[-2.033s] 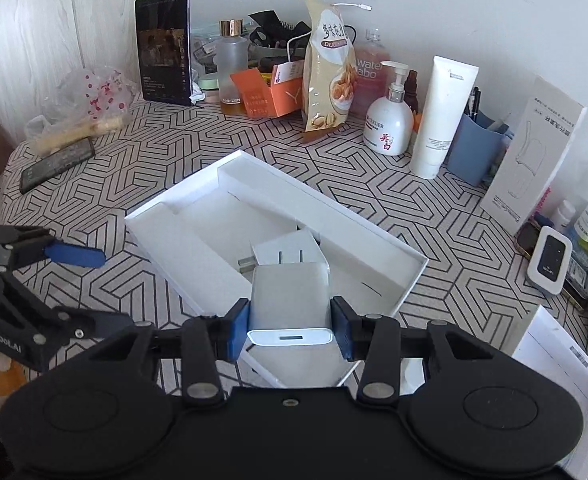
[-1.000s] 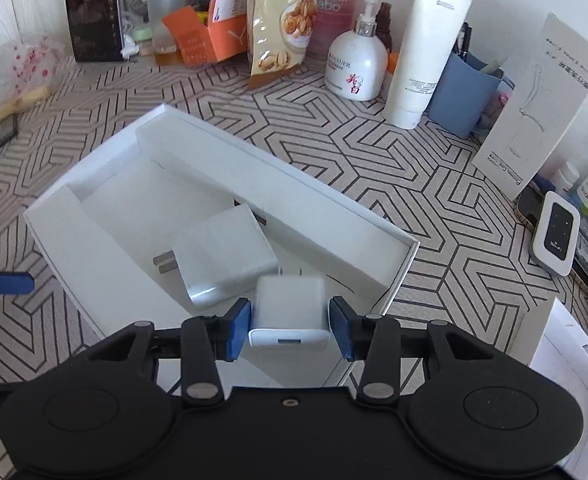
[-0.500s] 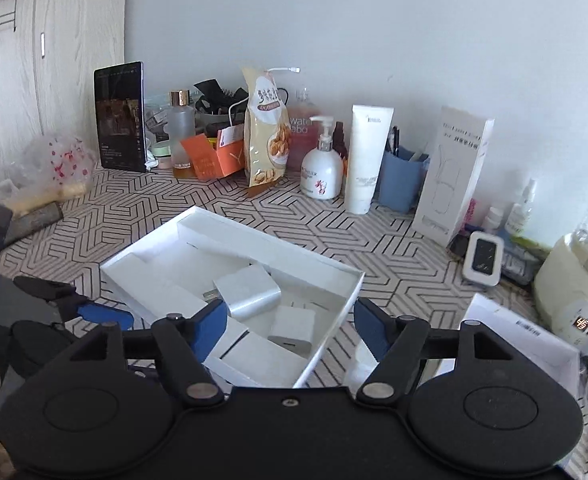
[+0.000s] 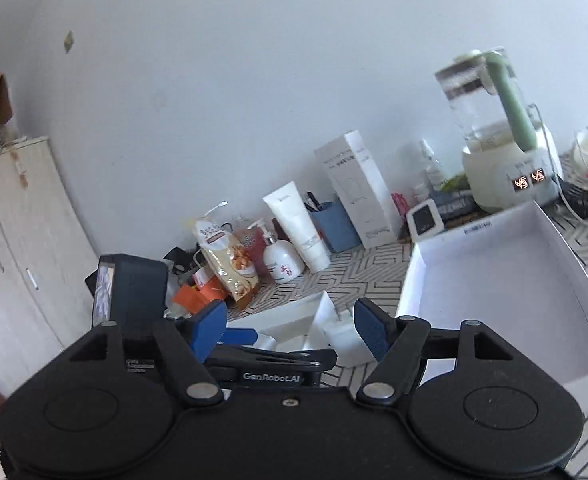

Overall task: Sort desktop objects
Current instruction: 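Grasp the white plug adapter with prongs using the left gripper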

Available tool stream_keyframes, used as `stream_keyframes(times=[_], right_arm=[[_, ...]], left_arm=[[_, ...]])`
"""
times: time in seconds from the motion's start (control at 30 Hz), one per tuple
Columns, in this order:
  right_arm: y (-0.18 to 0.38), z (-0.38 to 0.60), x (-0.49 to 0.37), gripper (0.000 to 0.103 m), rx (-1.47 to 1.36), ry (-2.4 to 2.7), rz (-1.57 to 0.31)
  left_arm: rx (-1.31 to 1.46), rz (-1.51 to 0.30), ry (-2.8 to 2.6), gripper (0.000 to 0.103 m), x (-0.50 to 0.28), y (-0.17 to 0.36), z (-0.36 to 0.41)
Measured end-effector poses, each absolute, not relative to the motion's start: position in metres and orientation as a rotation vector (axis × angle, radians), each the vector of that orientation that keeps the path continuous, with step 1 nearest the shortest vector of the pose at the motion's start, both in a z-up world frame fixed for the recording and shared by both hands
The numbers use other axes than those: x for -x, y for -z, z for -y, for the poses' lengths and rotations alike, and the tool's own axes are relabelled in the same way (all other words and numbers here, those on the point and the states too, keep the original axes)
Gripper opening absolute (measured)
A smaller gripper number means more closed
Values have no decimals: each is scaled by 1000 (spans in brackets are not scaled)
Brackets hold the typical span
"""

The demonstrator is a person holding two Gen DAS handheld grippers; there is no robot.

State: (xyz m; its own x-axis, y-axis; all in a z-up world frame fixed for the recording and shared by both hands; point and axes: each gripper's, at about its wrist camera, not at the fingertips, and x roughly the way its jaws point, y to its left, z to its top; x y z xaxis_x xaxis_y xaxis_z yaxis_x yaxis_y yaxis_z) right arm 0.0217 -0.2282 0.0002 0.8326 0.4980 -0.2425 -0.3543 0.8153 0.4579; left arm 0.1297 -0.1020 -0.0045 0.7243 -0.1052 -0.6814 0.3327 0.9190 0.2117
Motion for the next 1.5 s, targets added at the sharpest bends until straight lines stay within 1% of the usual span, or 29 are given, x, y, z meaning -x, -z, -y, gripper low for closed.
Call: stream_keyframes(times=[0.1,0.17,0.3,0.4,0.43,0.47,0.5,0.53,0.57,0.6,0.77,0.83,0.87,0.93,0.97,1.0,1.03,1.07,1.1,1.13,1.17,1.2,1.3,1.47,1.5], right_arm=[[12,222,-22,75,-348,-385,-402],[15,224,-21,77,-328,-344,-403],[16,230,-13,77,-364,-367,-370],[14,232,-8,77,-370,-380,-346],[13,233,-6,77,-373,-383,-339],[12,234,-4,77,-375,-387,-332],[11,235,-3,77,-377,-391,-325],[10,236,-1,77,-379,-394,-317],[9,236,0,77,-381,-398,-310],[9,237,2,77,-383,-401,-303],[5,241,10,79,-393,-419,-266],[3,243,13,81,-398,-426,-251],[2,244,15,81,-400,-430,-244],[0,246,18,82,-404,-437,-229],[0,247,20,82,-406,-441,-222],[-1,247,21,82,-408,-444,-215],[-2,248,23,82,-410,-448,-207],[-3,249,25,82,-412,-451,-200],[-4,250,26,82,-414,-455,-193],[-4,251,28,82,-416,-458,-185],[-4,262,53,82,-415,-454,-177],[-3,274,80,83,-415,-440,-169],[1,281,74,83,-448,-411,-175],[5,283,74,83,-441,-394,-199],[5,283,73,83,-436,-398,-205]], left_arm=[[-378,-757,292,103,-137,10,111],[-393,-733,290,103,-139,11,111],[-315,-708,336,103,-153,9,100],[-322,-697,410,102,-162,13,100],[-343,-711,444,100,-165,16,103],[-363,-723,458,95,-166,20,107],[-388,-725,460,86,-167,23,112],[-414,-724,459,80,-168,27,116],[-436,-725,461,68,-169,30,120],[-450,-728,463,59,-170,32,123],[-364,-768,482,57,-182,33,117],[-352,-769,467,59,-182,34,116],[-354,-763,456,63,-181,35,116],[-370,-739,440,63,-179,36,118],[-376,-727,434,60,-178,36,120],[-383,-716,430,53,-176,37,121],[-400,-702,429,51,-171,36,122],[-420,-686,435,46,-166,35,124],[-435,-671,449,38,-159,34,125],[-449,-658,461,33,-152,32,126],[-465,-651,466,30,-146,31,128],[-490,-644,462,30,-140,31,132],[-519,-637,434,30,-135,32,140],[-469,-640,412,32,-142,34,137],[-460,-641,416,30,-142,33,136]])
